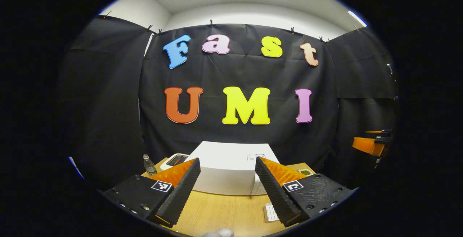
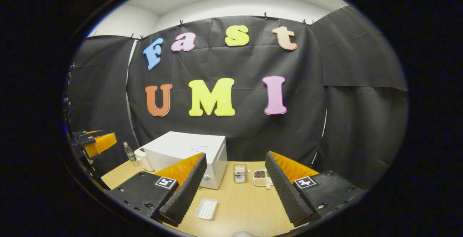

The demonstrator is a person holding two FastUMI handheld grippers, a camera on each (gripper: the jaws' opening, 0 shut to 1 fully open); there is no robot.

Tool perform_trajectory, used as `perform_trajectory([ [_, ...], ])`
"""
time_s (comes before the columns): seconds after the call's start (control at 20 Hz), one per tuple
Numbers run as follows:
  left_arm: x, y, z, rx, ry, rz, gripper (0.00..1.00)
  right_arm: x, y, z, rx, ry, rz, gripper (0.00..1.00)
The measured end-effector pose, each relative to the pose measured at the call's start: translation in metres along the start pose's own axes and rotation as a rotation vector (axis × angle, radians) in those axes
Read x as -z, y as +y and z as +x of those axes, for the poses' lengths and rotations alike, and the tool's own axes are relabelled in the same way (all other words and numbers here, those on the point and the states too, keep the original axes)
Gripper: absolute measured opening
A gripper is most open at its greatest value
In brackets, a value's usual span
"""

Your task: Open the microwave oven with the left hand, put the food in, and close the microwave oven.

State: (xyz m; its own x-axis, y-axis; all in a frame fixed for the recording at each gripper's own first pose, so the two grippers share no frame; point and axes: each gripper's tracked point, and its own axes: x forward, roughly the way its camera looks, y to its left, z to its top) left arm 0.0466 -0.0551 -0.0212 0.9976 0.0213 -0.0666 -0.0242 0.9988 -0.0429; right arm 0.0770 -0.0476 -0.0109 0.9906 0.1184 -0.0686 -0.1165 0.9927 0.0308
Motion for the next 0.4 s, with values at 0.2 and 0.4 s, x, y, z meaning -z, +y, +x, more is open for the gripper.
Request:
perform_trajectory([
  [0.2, -0.007, -0.002, 0.0, 0.007, -0.016, 0.007, 0.95, -0.006, 0.002, 0.0, 0.003, -0.016, -0.007, 0.96],
  [0.4, -0.01, -0.002, 0.003, 0.021, -0.025, 0.004, 0.95, -0.012, 0.0, -0.002, 0.021, -0.034, -0.015, 0.96],
])
